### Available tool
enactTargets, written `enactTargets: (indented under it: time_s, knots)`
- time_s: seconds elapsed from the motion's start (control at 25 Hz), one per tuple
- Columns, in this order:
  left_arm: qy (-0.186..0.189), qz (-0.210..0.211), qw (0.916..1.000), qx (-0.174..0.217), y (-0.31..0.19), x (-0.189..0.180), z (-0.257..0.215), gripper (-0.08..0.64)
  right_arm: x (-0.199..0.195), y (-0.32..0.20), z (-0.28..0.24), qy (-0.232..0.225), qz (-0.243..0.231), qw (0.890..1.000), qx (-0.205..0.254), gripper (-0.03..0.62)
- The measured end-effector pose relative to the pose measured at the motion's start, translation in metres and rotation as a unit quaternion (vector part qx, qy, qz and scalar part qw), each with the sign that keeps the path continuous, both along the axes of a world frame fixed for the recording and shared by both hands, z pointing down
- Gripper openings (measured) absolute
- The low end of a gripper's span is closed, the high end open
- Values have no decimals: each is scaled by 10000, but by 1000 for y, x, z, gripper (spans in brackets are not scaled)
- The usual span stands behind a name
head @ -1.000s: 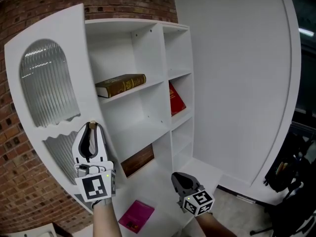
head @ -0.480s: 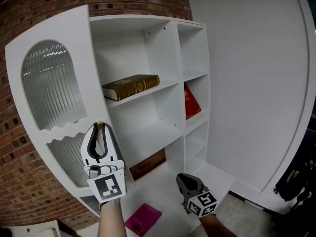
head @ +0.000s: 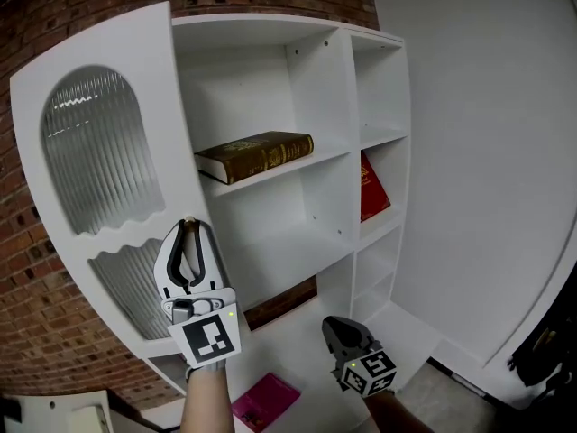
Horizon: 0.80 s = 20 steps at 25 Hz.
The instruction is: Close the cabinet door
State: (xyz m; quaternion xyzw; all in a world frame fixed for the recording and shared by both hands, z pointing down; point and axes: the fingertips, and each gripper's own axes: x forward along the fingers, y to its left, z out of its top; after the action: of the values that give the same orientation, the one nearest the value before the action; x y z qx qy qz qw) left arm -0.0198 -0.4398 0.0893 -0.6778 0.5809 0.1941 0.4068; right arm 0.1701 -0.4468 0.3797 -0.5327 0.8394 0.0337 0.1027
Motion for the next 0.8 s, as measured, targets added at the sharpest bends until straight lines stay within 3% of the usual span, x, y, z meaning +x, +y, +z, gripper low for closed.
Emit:
enactTargets:
  time_s: [0.8]
  knots:
    - [-26,-902,9959,72,-49,-6,-4,75,-8,-66,-1,119,-566,9983,-38,28]
